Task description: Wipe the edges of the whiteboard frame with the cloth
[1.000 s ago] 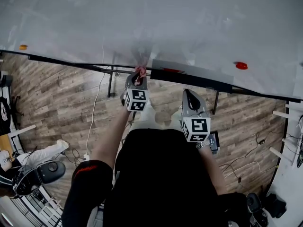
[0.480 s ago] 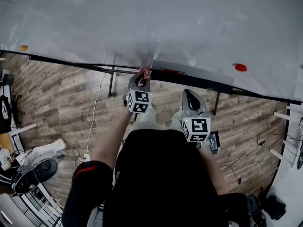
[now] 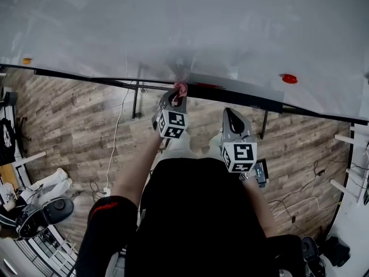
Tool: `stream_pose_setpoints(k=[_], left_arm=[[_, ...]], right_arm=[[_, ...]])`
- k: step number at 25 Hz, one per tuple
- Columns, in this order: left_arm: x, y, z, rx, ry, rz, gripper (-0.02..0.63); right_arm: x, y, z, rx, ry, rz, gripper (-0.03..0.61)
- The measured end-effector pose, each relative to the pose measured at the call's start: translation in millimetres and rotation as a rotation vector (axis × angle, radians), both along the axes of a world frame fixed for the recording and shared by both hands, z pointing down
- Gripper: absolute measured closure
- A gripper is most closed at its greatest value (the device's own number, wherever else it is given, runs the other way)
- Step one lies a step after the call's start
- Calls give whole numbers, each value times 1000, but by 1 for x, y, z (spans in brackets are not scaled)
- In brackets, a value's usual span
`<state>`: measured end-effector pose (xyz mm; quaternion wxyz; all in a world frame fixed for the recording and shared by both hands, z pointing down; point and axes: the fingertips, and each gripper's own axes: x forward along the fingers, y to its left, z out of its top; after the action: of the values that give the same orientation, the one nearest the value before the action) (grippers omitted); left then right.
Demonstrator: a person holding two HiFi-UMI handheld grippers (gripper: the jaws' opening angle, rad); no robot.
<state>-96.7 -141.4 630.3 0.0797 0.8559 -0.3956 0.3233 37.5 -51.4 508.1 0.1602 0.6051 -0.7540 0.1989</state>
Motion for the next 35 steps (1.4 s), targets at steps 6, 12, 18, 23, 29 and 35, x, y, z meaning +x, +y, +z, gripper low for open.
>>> stream_pose_setpoints(k=[6, 12, 18, 23, 29, 35], left_arm=[[9, 3, 0, 2, -1, -5, 568], [13, 5, -3, 2, 6, -6, 568], [14, 4, -3, 1, -2, -16, 568], [27, 10, -5, 12, -4, 23, 566], [48, 19, -5, 10, 3, 63, 566], [52, 23, -4, 5, 4, 73, 566]], right_arm=[[8, 6, 3, -6, -2, 4, 577], [9, 11, 4, -11, -4, 8, 577], [10, 11, 6, -12, -8, 8, 577], [15, 12, 6, -13, -10, 13, 577], [20, 16, 6, -13, -11, 21, 577], [25, 19, 6, -12, -9, 33, 577]])
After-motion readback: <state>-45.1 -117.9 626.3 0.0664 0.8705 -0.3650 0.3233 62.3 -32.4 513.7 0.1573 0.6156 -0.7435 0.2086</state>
